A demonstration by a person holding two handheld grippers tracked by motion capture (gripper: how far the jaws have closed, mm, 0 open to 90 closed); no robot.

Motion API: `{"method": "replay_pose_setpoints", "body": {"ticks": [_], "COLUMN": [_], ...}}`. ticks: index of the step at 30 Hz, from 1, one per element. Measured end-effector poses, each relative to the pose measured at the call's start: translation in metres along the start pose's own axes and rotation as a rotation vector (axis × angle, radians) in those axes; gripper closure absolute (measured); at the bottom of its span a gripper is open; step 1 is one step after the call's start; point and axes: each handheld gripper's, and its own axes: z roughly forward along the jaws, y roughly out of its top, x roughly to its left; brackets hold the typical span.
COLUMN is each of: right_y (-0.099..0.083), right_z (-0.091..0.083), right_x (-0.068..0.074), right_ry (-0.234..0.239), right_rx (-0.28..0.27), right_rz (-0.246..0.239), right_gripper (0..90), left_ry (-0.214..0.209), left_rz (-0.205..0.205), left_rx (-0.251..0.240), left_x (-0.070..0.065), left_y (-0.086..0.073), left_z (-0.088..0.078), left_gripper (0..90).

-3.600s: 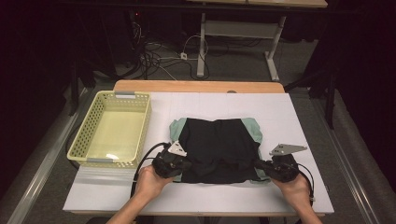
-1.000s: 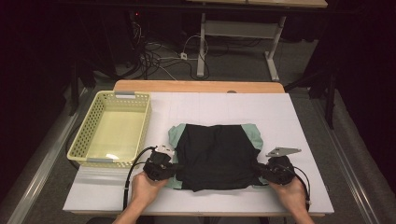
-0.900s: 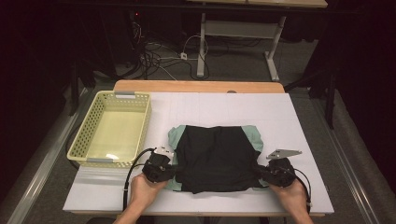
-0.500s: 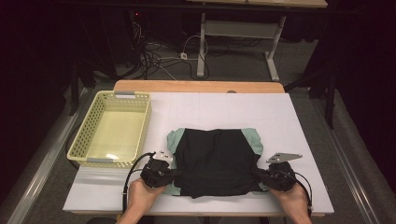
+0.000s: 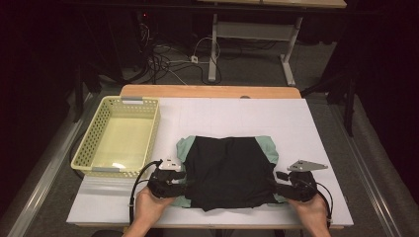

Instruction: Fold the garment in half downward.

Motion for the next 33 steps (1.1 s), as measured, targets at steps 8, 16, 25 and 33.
{"method": "replay_pose_setpoints", "body": {"ticks": [8, 16, 25, 33], "right_y": [0.001, 0.001, 0.002, 0.001], "right_z": [-0.008, -0.007, -0.007, -0.009], "right_x": [0.002, 0.005, 0.007, 0.012], "right_ry": [-0.038, -0.022, -0.007, -0.008], "right_rx": [-0.097, -0.132, -0.157, -0.162], "right_rz": [-0.022, -0.045, -0.034, -0.055], "right_gripper": [52.2, 52.3, 54.1, 54.2], "left_ry": [0.011, 0.008, -0.002, 0.003], "left_rz": [0.027, 0.016, 0.026, 0.029], "left_rx": [-0.038, -0.058, -0.068, -0.069], "left_x": [-0.001, 0.002, 0.001, 0.004], "left_y": [0.001, 0.004, 0.004, 0.006], "left_z": [-0.005, -0.005, -0.007, -0.006], "left_gripper": [47.1, 46.0, 45.5, 44.9]}}
